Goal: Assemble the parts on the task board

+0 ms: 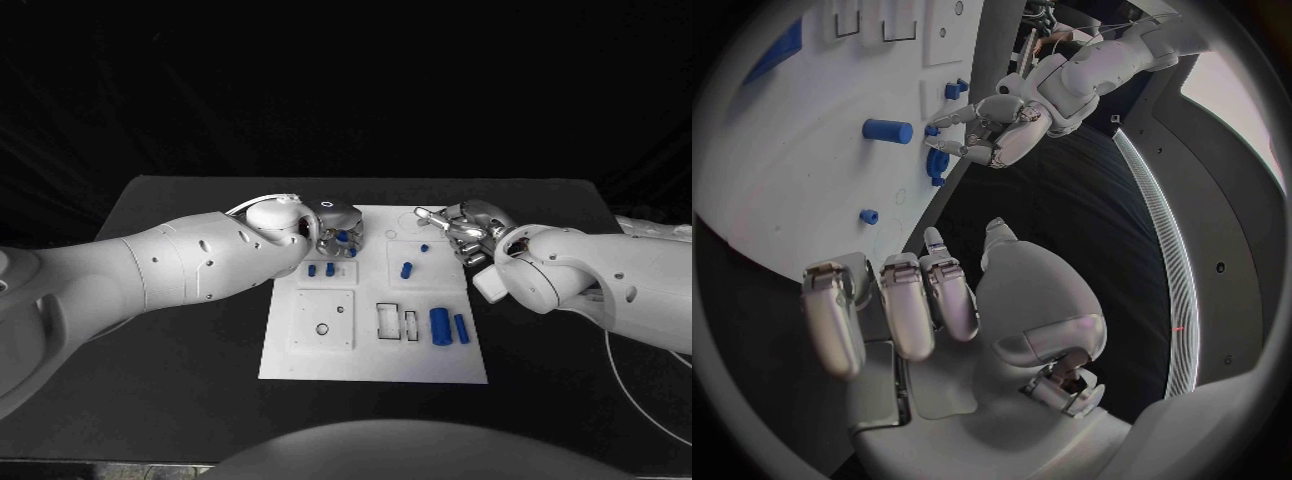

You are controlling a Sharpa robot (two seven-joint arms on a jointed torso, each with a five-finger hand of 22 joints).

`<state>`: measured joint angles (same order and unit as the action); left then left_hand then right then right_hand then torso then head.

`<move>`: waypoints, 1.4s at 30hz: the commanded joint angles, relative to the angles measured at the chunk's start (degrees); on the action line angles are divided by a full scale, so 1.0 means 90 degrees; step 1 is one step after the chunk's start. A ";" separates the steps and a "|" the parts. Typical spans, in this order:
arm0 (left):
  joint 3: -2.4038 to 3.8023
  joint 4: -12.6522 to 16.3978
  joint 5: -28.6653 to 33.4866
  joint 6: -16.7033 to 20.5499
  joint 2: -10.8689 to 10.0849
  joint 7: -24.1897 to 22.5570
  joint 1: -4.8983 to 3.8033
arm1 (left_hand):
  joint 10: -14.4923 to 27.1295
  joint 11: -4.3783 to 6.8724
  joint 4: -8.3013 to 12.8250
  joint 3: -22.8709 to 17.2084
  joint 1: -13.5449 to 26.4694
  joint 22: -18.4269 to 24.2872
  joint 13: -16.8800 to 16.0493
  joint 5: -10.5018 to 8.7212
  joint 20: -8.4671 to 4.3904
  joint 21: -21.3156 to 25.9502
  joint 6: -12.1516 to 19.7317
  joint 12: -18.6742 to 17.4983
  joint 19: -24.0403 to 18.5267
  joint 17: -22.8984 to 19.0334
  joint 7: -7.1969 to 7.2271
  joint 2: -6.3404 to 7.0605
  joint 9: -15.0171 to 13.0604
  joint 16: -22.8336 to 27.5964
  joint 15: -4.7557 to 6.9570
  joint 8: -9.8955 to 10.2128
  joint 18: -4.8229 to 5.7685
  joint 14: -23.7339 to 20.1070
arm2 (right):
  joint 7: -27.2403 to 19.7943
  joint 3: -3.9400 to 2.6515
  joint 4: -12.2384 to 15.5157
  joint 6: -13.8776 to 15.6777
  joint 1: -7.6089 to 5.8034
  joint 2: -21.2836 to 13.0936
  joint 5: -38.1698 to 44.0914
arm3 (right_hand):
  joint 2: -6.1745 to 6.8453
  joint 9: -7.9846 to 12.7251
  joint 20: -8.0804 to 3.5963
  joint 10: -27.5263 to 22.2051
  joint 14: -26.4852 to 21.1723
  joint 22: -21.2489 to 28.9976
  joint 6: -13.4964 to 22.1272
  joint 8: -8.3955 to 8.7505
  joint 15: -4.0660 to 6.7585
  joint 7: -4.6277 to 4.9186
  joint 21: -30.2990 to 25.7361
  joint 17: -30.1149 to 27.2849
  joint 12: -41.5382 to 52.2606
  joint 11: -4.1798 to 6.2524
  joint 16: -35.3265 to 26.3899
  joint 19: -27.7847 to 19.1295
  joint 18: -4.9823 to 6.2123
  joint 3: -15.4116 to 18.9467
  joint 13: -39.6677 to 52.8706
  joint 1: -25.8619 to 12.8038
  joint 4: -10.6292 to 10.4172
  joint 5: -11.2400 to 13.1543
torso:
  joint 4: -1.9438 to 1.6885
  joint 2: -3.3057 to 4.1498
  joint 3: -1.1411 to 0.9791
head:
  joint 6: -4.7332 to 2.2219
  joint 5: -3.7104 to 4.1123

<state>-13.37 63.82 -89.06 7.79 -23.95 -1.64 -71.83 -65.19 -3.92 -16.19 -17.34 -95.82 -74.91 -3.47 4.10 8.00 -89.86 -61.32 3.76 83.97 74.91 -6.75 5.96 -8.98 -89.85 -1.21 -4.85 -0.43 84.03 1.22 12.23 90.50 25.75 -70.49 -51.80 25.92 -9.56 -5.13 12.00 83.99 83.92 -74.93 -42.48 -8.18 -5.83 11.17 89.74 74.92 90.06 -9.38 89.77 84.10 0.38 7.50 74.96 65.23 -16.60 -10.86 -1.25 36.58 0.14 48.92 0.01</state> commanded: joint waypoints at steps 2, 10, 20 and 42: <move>-0.0020 -0.0010 -0.0113 -0.0302 0.0027 -0.0041 0.0027 | -0.0101 0.0008 0.0003 -0.0057 -0.0044 -0.1677 -0.0013 -0.0028 -0.0055 -0.0015 -0.0106 0.0045 0.0670 0.1676 -0.0006 -0.0007 0.0000 -0.0016 0.0038 -0.0043 0.0048 0.0664 | -0.0009 0.0000 0.0005 -0.0104 0.0004 0.0005 0.0006 | -0.0039 -0.0008 0.0049 0.0668 0.0675 -0.1674 -0.0058 -0.0025 -0.0040 0.0256 0.0028 0.1676 -0.0006 -0.0015 0.0026 0.0656 -0.0042 0.0051 0.1671 0.0016 -0.0001 -0.0017 | 0.0001 -0.0002 0.0000 | -0.0003 -0.0002; -0.0020 -0.0022 -0.0189 -0.0209 0.0037 -0.0108 0.0028 | -0.0492 0.0068 0.0044 -0.0111 -0.0045 -0.1677 -0.0021 -0.0033 -0.0072 -0.0015 -0.0482 0.0115 0.0670 0.1676 0.0034 -0.0045 -0.0057 -0.0016 0.0091 -0.0193 0.0048 0.0664 | -0.0012 0.0000 0.0000 -0.0095 0.0004 0.0008 0.0004 | -0.0039 -0.0008 0.0049 0.0668 0.0675 -0.1674 -0.0058 -0.0025 -0.0040 0.0256 0.0028 0.1676 -0.0006 -0.0015 0.0026 0.0656 -0.0042 0.0051 0.1671 0.0016 -0.0001 -0.0017 | 0.0001 0.0002 -0.0001 | -0.0021 0.0004; -0.0020 0.0004 -0.0286 0.0210 0.0007 -0.0285 0.0031 | -0.0656 0.0079 0.0079 -0.0136 -0.0061 -0.1677 -0.0016 -0.0029 -0.0081 -0.0015 -0.0607 0.0112 0.0670 0.1676 0.0043 -0.0060 -0.0078 -0.0016 0.0100 -0.0232 0.0048 0.0664 | -0.0013 0.0000 0.0002 -0.0094 0.0004 0.0007 0.0004 | -0.0039 -0.0008 0.0049 0.0668 0.0675 -0.1674 -0.0058 -0.0025 -0.0040 0.0256 0.0028 0.1676 -0.0006 -0.0015 0.0026 0.0656 -0.0042 0.0051 0.1671 0.0016 -0.0001 -0.0017 | -0.0003 0.0006 0.0007 | -0.0023 0.0005; 0.0063 0.0695 -0.0250 0.1106 -0.0562 -0.0532 -0.0205 | -0.0667 0.0038 0.0019 -0.0146 0.0008 -0.1677 -0.0002 -0.0030 -0.0086 -0.0015 -0.0593 0.0046 0.0670 0.1676 0.0025 -0.0066 -0.0069 -0.0016 0.0070 -0.0200 0.0048 0.0664 | 0.0008 0.0000 -0.0022 -0.0113 0.0004 0.0008 0.0004 | -0.0048 -0.0008 0.0048 0.0668 0.0675 -0.1674 -0.0057 -0.0030 -0.0039 0.0255 0.0028 0.1676 -0.0006 -0.0014 0.0026 0.0656 -0.0042 0.0068 0.1671 0.0017 -0.0004 -0.0012 | 0.0002 -0.0006 -0.0002 | -0.0009 -0.0007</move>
<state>-12.87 69.57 -91.30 16.87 -28.84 -5.45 -73.42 -70.94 -3.28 -15.87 -18.47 -96.02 -74.90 -3.58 3.64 7.59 -89.86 -66.43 4.44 83.98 74.90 -6.35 5.44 -9.61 -89.85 -0.80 -6.61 -0.44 84.04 1.31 12.23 90.31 25.62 -70.49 -51.77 25.80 -9.56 -5.12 12.00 83.99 83.92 -74.91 -42.48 -8.18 -5.83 11.17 89.74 74.91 90.06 -9.38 89.77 84.10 0.38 7.90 74.96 65.23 -16.67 -10.86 -1.27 36.55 0.15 48.74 0.01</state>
